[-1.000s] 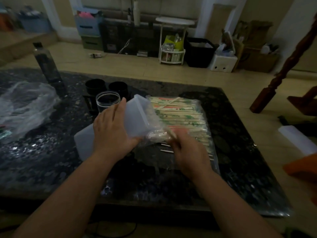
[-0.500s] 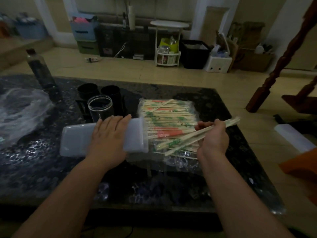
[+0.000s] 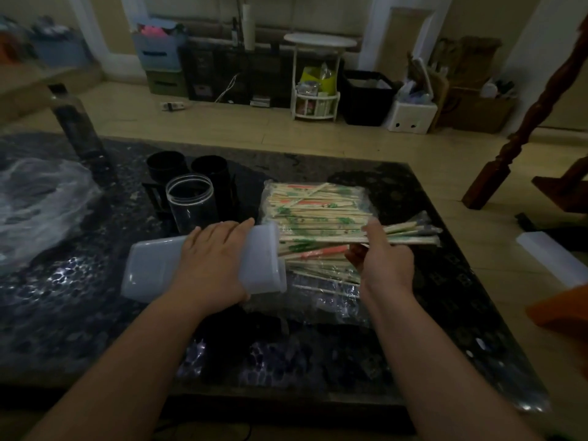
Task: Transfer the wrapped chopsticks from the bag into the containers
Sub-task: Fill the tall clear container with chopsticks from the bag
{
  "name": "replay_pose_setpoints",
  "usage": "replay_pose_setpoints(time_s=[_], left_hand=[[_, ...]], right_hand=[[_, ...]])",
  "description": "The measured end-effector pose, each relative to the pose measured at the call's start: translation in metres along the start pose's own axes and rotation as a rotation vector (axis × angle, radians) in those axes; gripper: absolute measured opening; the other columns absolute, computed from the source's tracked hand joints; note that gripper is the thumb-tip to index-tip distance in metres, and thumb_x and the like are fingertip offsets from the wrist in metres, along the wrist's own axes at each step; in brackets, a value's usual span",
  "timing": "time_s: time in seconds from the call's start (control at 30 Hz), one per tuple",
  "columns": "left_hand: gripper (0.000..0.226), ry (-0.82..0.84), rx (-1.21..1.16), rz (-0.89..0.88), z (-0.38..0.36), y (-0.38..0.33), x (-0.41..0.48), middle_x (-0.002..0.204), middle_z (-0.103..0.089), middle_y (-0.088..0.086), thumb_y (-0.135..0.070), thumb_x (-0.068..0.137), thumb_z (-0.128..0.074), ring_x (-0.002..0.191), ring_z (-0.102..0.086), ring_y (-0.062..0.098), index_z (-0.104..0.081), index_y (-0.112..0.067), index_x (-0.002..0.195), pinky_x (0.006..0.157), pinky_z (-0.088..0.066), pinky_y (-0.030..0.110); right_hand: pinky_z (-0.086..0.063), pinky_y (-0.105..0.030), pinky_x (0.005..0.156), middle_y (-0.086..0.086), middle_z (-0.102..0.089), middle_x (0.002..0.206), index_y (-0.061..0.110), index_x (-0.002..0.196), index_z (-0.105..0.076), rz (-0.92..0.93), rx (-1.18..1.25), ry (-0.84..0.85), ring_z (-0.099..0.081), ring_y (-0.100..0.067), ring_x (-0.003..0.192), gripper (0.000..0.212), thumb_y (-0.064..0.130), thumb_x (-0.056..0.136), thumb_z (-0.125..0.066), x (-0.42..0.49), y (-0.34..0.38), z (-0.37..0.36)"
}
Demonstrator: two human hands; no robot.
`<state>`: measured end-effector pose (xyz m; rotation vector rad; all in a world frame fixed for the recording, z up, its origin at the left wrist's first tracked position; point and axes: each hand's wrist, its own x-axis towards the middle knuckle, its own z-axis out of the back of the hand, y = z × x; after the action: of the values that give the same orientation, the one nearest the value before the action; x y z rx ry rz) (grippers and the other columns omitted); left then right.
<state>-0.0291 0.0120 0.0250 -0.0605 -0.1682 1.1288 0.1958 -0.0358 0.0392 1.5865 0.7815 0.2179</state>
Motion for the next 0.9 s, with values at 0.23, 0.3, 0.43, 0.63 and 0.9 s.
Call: replay_pose_setpoints(time_s=[0.23, 0.3, 0.43, 0.63, 0.9], left_hand=[[0.120, -0.009, -0.036, -0.029, 0.004, -0.007, -0.001, 0.151, -0.024, -0.008, -0.054, 0.060, -0.079, 0.140, -0.021, 0.015, -0.005, -0.035, 0.152, 0.117, -0.007, 0.039], [0.121, -0.007, -0.037, -0.027, 0.005, -0.006, -0.002, 0.152, -0.024, -0.007, -0.054, 0.059, -0.080, 0.140, -0.020, 0.015, -0.004, -0.035, 0.152, 0.117, -0.007, 0.039], [0.123, -0.005, -0.042, -0.018, 0.009, -0.005, -0.003, 0.153, -0.023, -0.007, -0.054, 0.059, -0.082, 0.141, -0.019, 0.015, -0.004, -0.035, 0.152, 0.117, -0.007, 0.038], [0.124, -0.001, -0.055, -0.024, 0.009, -0.007, -0.005, 0.152, -0.023, -0.007, -0.053, 0.059, -0.082, 0.140, -0.019, 0.015, -0.004, -0.035, 0.153, 0.117, -0.006, 0.038], [0.123, 0.001, -0.062, -0.036, 0.008, -0.008, -0.005, 0.151, -0.024, -0.007, -0.053, 0.058, -0.082, 0.139, -0.020, 0.015, -0.005, -0.035, 0.152, 0.117, -0.007, 0.038]], right_hand=[[-0.050, -0.029, 0.058, 0.000, -0.066, 0.070, 0.011, 0.079, -0.066, 0.103, -0.185, 0.129, -0.062, -0.019, 0.064, 0.021, 0.030, 0.088, -0.072, -0.022, -0.029, -0.013], [-0.043, -0.023, 0.055, 0.004, -0.067, 0.068, 0.013, 0.084, -0.071, 0.082, -0.259, 0.235, -0.059, -0.011, 0.060, 0.013, 0.025, 0.085, -0.075, -0.024, -0.030, -0.013], [-0.040, -0.021, 0.043, 0.006, -0.061, 0.056, 0.016, 0.087, -0.068, -0.249, -0.157, 0.515, -0.049, -0.006, 0.046, 0.008, 0.011, 0.084, -0.075, -0.025, -0.029, -0.012], [-0.053, -0.032, 0.060, -0.006, -0.059, 0.071, 0.017, 0.088, -0.058, 0.005, -0.151, 0.219, -0.056, -0.017, 0.061, 0.009, 0.015, 0.096, -0.057, -0.002, -0.038, -0.007], [-0.058, -0.044, 0.081, 0.001, -0.069, 0.095, 0.023, 0.098, -0.068, 0.166, -0.615, 0.412, -0.066, -0.020, 0.087, 0.016, 0.015, 0.085, -0.071, 0.001, -0.041, 0.000]])
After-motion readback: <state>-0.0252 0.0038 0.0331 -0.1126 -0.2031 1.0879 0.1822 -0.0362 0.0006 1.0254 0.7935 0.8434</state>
